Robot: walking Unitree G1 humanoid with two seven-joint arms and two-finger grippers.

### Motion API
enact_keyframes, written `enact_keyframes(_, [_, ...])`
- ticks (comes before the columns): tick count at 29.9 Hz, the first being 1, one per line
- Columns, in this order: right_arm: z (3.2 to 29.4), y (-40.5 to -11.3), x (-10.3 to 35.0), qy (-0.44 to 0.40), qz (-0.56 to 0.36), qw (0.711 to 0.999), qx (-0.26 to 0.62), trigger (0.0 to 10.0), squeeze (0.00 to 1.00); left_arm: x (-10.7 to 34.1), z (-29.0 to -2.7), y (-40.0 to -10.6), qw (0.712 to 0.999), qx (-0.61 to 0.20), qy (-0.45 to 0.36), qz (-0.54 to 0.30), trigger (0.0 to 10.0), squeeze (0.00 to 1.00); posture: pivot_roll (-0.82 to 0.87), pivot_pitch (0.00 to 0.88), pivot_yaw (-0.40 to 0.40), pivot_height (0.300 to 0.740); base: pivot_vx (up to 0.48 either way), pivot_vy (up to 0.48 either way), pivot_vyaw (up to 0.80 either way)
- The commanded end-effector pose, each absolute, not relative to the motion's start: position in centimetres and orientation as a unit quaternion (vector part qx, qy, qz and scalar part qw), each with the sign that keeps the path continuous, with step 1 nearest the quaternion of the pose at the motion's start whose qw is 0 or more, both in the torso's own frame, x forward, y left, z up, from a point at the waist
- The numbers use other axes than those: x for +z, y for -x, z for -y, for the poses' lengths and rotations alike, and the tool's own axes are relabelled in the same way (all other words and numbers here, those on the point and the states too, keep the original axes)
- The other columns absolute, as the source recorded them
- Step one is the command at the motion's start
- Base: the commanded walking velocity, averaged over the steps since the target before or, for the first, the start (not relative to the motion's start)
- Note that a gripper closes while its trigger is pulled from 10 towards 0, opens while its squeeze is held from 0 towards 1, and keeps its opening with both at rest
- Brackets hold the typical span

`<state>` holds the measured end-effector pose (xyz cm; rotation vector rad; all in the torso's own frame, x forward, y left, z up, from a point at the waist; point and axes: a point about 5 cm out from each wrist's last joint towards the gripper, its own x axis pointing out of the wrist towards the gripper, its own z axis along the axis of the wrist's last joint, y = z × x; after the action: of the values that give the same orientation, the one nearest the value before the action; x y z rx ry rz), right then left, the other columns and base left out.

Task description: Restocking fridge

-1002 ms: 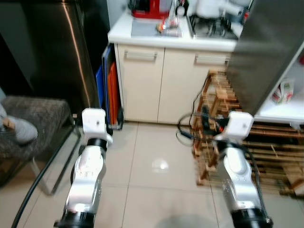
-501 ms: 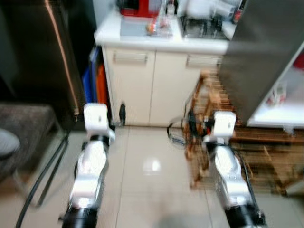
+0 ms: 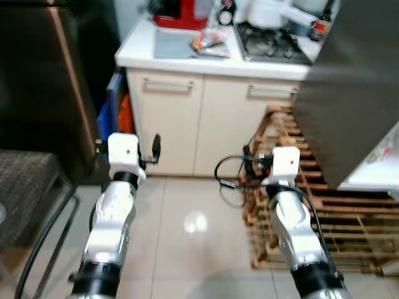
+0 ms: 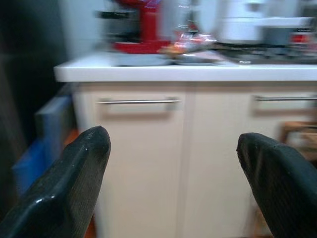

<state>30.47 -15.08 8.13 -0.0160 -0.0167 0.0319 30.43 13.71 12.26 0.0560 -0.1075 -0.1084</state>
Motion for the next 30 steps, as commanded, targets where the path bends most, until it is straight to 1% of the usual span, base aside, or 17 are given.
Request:
enact_keyframes(1, [14.3, -31.1, 8.9, 0.003, 0.021, 1.000, 0.022, 10.0, 0.00, 12.2, -14.8, -30.6, 0.998, -0.039, -0.032, 0.048, 10.0, 0.00, -0.01, 0.000, -0.037, 0.740, 0.480, 0.000, 0.00])
enact_keyframes(2, [14.3, -31.1, 8.9, 0.003, 0.021, 1.000, 0.022, 10.0, 0.00, 12.2, -14.8, -30.6, 0.998, -0.039, -0.032, 0.048, 10.0, 0.00, -0.01, 0.000, -0.037, 0.740, 0.480, 0.000, 0.00])
enact_keyframes(6, [13.9, -31.0, 8.6, 0.000, 0.018, 1.000, 0.026, 10.0, 0.00, 11.9, -15.5, -30.3, 0.998, -0.025, -0.028, 0.041, 10.0, 0.00, 0.00, 0.000, -0.038, 0.740, 0.474, 0.000, -0.80])
enact_keyframes(10, [13.4, -30.8, 8.6, -0.004, 0.020, 0.999, 0.032, 10.0, 0.00, 11.7, -16.1, -30.0, 0.999, -0.009, -0.033, 0.037, 10.0, 0.00, 0.01, 0.000, -0.038, 0.740, 0.472, 0.000, 0.00])
enact_keyframes(17, [13.7, -30.1, 7.9, -0.012, 0.010, 1.000, 0.023, 10.0, 0.00, 12.1, -16.8, -30.3, 0.998, -0.010, -0.053, 0.034, 10.0, 0.00, 0.00, 0.000, -0.029, 0.740, 0.472, 0.000, 0.00])
enact_keyframes(25, [13.5, -30.6, 8.7, -0.010, 0.026, 0.999, 0.030, 10.0, 0.00, 12.8, -16.5, -30.6, 0.997, -0.003, -0.051, 0.051, 10.0, 0.00, -0.01, 0.000, -0.026, 0.740, 0.470, 0.000, 0.00])
enact_keyframes(30, [13.6, -30.7, 9.2, -0.011, 0.038, 0.999, 0.035, 10.0, 0.00, 13.4, -15.5, -30.5, 0.996, -0.011, -0.055, 0.067, 10.0, 0.00, 0.00, 0.000, -0.035, 0.740, 0.465, 0.000, 0.00])
